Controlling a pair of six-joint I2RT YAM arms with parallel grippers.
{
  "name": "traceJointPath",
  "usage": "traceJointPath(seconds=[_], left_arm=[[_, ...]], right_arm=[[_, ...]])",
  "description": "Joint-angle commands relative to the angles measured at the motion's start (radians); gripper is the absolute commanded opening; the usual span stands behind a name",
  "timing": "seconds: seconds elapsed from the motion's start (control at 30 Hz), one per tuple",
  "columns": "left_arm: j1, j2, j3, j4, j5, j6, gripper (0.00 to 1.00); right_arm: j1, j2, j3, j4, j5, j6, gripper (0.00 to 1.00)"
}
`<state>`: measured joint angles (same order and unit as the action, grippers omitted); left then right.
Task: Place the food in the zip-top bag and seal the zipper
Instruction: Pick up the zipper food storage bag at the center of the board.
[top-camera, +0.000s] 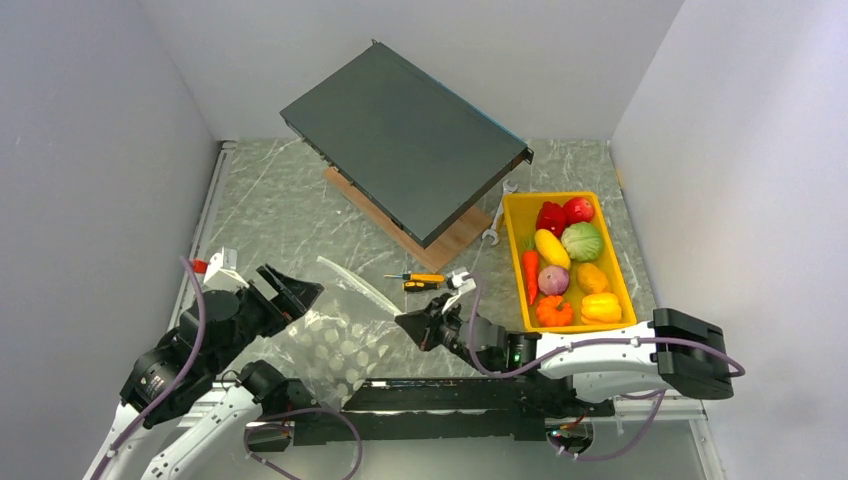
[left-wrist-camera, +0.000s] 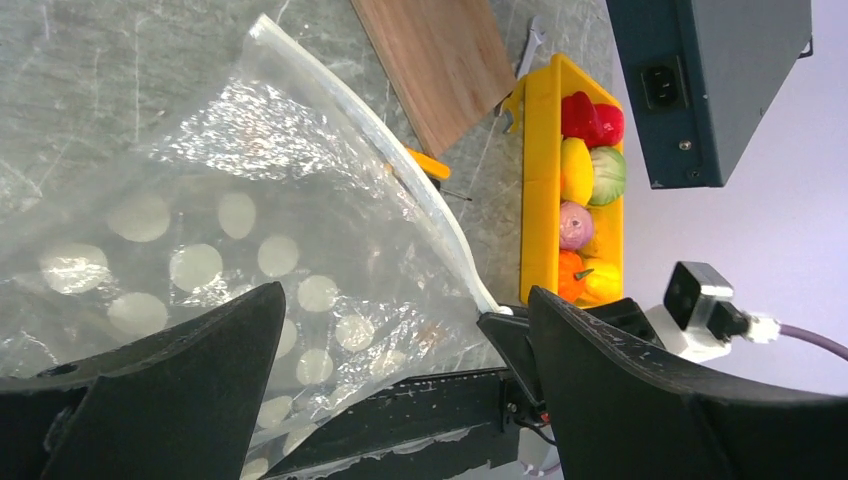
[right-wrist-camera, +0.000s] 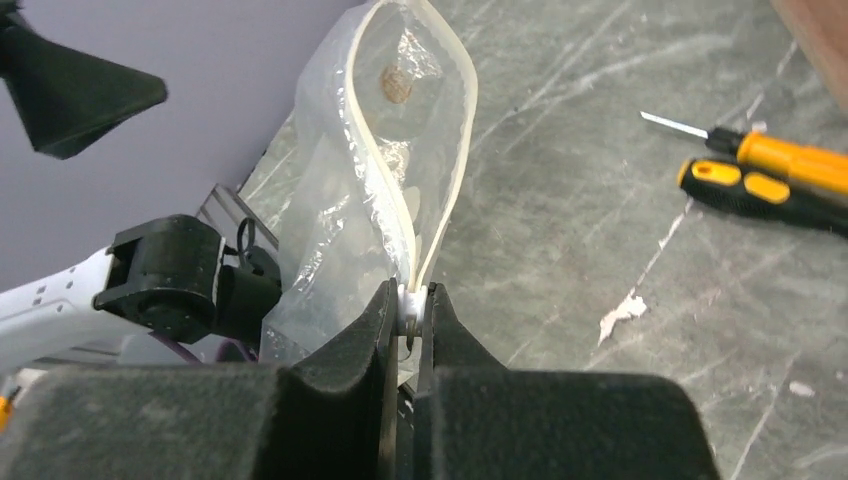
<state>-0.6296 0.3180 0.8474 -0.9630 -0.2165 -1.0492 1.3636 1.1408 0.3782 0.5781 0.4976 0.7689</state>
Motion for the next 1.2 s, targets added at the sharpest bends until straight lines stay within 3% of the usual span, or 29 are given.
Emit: traceJointPath(seconds=[0.0, 0.27, 0.5, 0.7, 0.87, 1.17], left_arm=[[0.004, 0.006, 0.037, 0.03, 0.036, -0.03, 0.96], [0.002, 0.02, 0.126, -0.047, 0.01, -0.053, 0.96], [0.003, 0.0, 0.201, -0.181, -0.03, -0.094, 0.96], [0.002, -0.05, 0.216, -0.224, -0.028, -0.115, 0.95], [0.002, -0.059, 0.268, -0.289, -0.065, -0.111, 0.87], [0.002, 0.095, 0.393, -0.345, -0.155, -0.101, 0.85]], right_arm=[[0.033, -0.023, 0.138, -0.082, 0.068, -0.251, 0.0], [0.035, 0.055, 0.373, -0.154, -0.009, -0.493, 0.0], [0.023, 0.191, 0.609, -0.272, 0.042, -0.649, 0.0], [0.002, 0.228, 0.684, -0.297, -0.115, -0.743, 0.0], [0.002, 0.25, 0.695, -0.302, -0.229, -0.788, 0.0], [0.008, 0.273, 0.714, -0.311, -0.302, -0.781, 0.0]])
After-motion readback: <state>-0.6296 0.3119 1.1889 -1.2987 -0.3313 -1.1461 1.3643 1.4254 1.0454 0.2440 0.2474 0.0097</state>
